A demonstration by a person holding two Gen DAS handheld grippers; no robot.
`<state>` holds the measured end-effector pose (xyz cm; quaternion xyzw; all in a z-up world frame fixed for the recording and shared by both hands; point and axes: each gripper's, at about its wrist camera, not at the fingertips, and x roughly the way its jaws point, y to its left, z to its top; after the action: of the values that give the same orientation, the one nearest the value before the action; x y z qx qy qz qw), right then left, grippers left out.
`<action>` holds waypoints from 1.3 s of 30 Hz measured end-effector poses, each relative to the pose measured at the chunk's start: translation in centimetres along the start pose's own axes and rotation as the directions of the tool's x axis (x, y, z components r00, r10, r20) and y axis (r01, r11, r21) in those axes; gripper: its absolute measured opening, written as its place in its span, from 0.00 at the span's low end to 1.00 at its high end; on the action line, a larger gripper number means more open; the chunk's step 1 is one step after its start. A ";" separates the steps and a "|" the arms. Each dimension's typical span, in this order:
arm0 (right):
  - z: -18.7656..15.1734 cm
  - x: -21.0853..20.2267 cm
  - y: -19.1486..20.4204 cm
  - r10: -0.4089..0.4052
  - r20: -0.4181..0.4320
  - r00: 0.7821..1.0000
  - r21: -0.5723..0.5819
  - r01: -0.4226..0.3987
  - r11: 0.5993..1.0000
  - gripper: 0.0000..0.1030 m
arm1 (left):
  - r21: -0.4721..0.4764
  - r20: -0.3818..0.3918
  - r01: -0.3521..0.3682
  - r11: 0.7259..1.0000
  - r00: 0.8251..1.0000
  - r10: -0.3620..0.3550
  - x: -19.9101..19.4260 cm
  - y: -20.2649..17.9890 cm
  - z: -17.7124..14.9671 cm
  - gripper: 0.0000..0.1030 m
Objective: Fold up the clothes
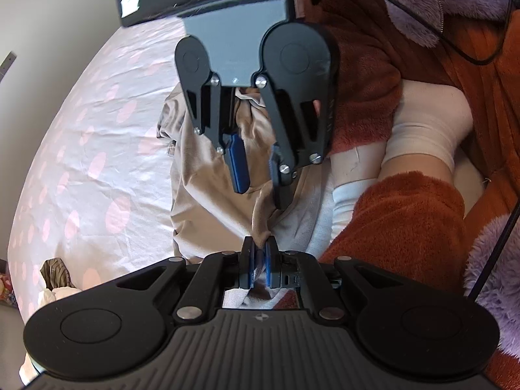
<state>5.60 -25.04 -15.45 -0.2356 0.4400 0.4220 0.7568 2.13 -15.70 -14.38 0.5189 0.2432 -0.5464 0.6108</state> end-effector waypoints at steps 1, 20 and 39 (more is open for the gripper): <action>-0.1 0.2 -0.1 -0.001 -0.003 1.000 0.000 0.001 1.000 0.23 | 0.001 0.002 0.000 1.000 1.000 0.000 0.0 0.0 0.0 0.04; -3.3 -1.9 5.2 -0.384 0.108 0.917 -0.195 0.398 0.897 0.07 | -0.370 0.124 0.135 0.919 0.988 -0.095 -0.5 3.9 2.4 0.41; -4.9 -2.5 7.4 -0.406 0.124 0.905 -0.258 0.425 0.868 0.14 | -0.559 -0.012 0.155 0.815 0.981 -0.195 3.9 5.6 3.1 0.01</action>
<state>-3.63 -25.78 -15.63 -0.4149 0.2898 0.3146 0.8030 7.57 -20.93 -14.64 0.3131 0.4589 -0.4880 0.6732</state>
